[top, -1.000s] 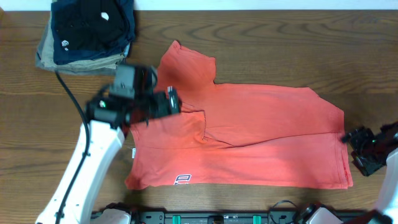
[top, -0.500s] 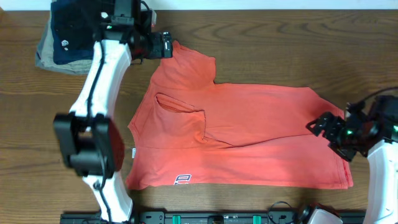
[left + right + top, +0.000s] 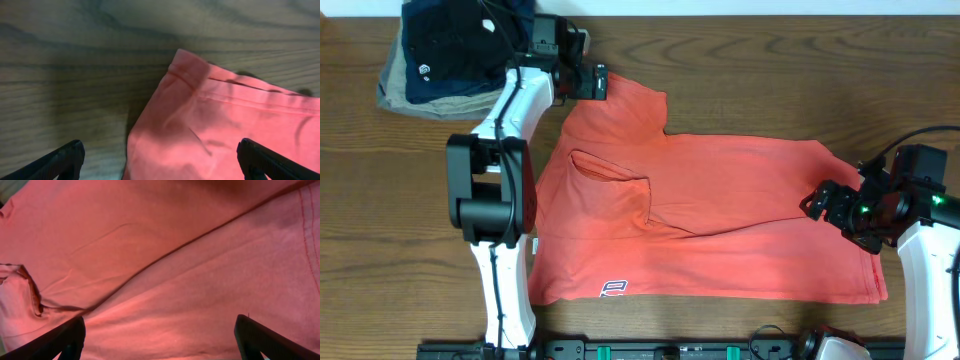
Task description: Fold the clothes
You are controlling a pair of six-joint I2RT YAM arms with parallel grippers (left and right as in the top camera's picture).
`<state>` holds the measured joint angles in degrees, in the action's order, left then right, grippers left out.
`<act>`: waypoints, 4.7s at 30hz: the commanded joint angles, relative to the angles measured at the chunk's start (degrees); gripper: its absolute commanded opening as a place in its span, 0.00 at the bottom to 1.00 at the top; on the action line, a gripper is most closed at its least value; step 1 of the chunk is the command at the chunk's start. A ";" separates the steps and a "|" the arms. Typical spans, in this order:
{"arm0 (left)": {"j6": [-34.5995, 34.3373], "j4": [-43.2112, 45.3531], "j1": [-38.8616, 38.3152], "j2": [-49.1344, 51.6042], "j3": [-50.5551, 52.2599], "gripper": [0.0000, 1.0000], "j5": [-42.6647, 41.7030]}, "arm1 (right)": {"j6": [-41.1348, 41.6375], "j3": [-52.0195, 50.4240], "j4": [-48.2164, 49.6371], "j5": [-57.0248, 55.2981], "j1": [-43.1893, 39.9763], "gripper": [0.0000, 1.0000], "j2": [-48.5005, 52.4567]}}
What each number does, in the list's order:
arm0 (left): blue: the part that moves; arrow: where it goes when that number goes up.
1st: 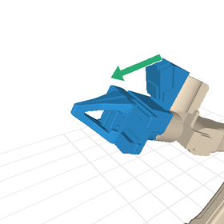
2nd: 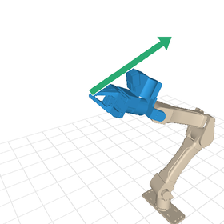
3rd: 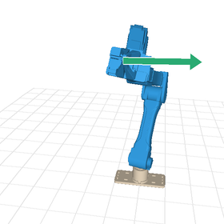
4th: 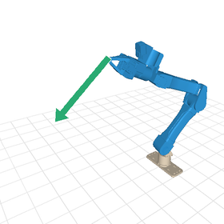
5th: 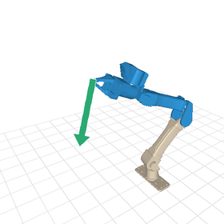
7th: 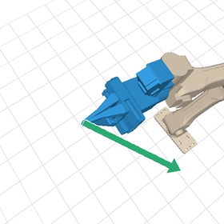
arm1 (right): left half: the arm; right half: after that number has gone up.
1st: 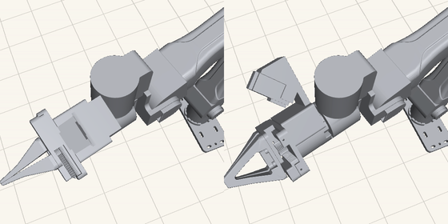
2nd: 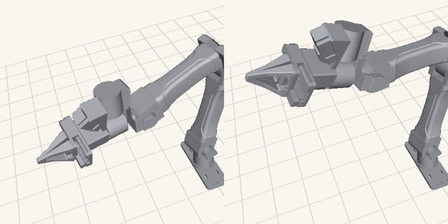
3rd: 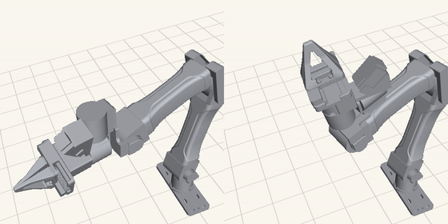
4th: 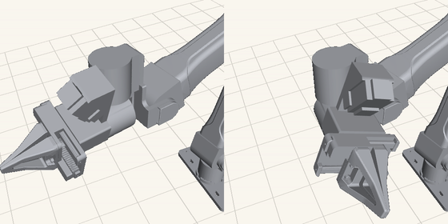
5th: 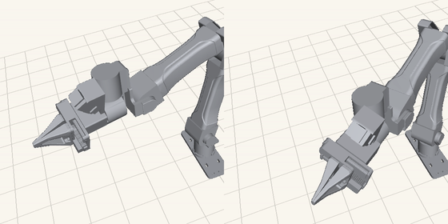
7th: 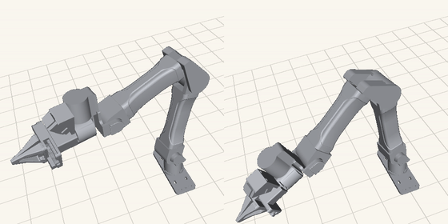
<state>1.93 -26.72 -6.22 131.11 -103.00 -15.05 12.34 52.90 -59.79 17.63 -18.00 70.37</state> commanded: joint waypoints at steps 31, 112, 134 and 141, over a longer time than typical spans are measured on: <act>1.01 -2.82 -0.72 5.73 -1.49 0.10 0.11 | 4.55 13.03 17.79 -16.76 1.77 0.87 10.69; 4.11 -62.88 -0.87 -18.38 -0.09 0.06 -5.92 | 8.22 35.93 -12.24 -20.17 -2.82 0.01 45.83; 3.41 -57.81 -0.87 -27.19 26.01 0.06 -3.39 | 9.94 34.07 -22.05 -22.53 -2.82 0.01 38.42; 0.76 -52.54 -0.87 -27.06 32.89 0.06 -3.34 | 10.08 30.51 -22.34 -23.52 -2.82 0.01 34.91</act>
<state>4.29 -79.40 -6.96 104.47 -72.20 -19.09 21.10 84.73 -81.93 -3.73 -20.34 108.27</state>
